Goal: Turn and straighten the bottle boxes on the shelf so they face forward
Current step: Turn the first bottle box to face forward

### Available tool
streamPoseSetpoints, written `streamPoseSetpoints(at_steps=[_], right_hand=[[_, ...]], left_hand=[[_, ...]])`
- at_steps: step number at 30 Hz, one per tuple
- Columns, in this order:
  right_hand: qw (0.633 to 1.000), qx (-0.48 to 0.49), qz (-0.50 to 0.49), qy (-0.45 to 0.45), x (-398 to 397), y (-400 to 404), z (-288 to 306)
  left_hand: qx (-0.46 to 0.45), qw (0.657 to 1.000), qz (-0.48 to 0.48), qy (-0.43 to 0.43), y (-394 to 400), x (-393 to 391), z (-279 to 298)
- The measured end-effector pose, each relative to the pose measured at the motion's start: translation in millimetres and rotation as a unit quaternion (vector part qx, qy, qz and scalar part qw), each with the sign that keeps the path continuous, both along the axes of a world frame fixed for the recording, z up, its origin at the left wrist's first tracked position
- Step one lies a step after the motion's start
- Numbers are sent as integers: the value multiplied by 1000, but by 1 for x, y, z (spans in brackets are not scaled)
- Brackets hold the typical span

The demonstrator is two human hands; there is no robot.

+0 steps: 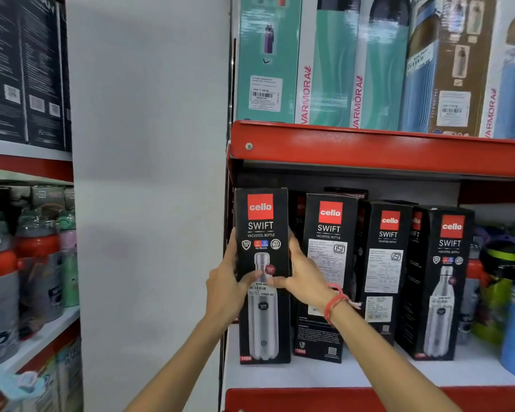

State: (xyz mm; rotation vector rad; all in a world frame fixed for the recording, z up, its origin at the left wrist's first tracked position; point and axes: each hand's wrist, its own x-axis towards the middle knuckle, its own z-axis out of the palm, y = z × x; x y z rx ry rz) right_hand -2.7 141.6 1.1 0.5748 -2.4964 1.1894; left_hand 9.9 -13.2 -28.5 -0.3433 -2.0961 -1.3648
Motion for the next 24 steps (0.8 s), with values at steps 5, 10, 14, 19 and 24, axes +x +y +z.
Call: streamPoseSetpoints(at_steps=[5, 10, 14, 19, 24], right_hand=[[993, 22, -99, 63, 0, 6, -13], [912, -97, -249, 312, 14, 25, -17], [914, -174, -276, 242, 7, 50, -26], [968, -224, -115, 13, -16, 77, -39], [962, -254, -58, -76, -25, 91, -38]], left_hand=[[-8, 1000, -3, -17, 5, 0, -3], [26, 999, 30, -10, 13, 15, -3], [19, 996, 83, 14, 21, 22, -2], [-10, 985, 160, 65, 38, 33, -5], [-34, 976, 177, 119, 59, 38, -9]])
